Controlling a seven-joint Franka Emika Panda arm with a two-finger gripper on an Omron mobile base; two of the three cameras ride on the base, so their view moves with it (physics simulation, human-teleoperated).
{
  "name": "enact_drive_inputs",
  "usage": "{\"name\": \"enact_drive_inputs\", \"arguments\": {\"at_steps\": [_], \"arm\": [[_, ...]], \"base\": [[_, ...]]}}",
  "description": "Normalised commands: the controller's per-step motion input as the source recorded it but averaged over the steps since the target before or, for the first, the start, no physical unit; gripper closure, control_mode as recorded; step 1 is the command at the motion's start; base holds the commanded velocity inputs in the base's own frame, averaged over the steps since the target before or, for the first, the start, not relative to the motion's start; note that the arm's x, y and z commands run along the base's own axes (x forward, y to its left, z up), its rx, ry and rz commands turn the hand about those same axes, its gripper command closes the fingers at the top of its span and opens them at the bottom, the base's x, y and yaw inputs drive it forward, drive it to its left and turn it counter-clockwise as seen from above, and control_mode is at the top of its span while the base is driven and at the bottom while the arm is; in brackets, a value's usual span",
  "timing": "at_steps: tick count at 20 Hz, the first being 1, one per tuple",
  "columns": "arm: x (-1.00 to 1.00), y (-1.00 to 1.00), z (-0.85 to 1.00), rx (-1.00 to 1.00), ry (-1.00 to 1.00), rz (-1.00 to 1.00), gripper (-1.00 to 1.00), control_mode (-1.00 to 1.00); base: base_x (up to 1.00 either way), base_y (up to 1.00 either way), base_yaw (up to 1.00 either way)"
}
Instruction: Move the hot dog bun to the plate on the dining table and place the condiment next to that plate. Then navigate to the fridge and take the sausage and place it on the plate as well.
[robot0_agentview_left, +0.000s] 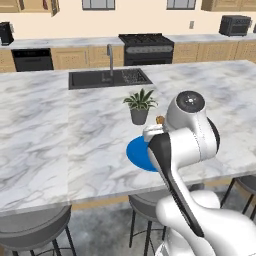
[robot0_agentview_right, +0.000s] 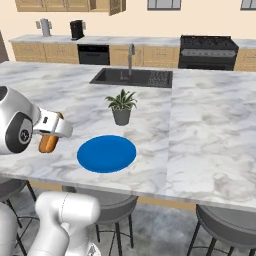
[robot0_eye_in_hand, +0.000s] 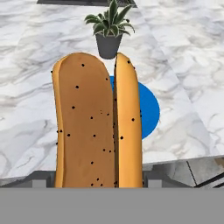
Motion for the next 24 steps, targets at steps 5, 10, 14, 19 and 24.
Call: {"name": "enact_drive_inputs", "arguments": {"at_steps": [5, 10, 14, 19, 24], "arm": [[0.99, -0.57, -0.25, 0.05, 0.26, 0.0, 1.0, -1.0], [1.0, -0.43, -0.59, 0.01, 0.27, 0.0, 1.0, -1.0], [0.85, -0.18, -0.84, 0.0, 0.12, 0.0, 1.0, -1.0], [0.78, -0.11, -0.69, 0.0, 0.03, 0.03, 1.0, -1.0], [0.44, -0.1, -0.66, 0.0, 0.01, 0.06, 1.0, -1.0]], "base": [[0.0, 0.0, 0.0], [0.0, 0.0, 0.0], [0.0, 0.0, 0.0], [0.0, 0.0, 0.0], [0.0, 0.0, 0.0]]}}
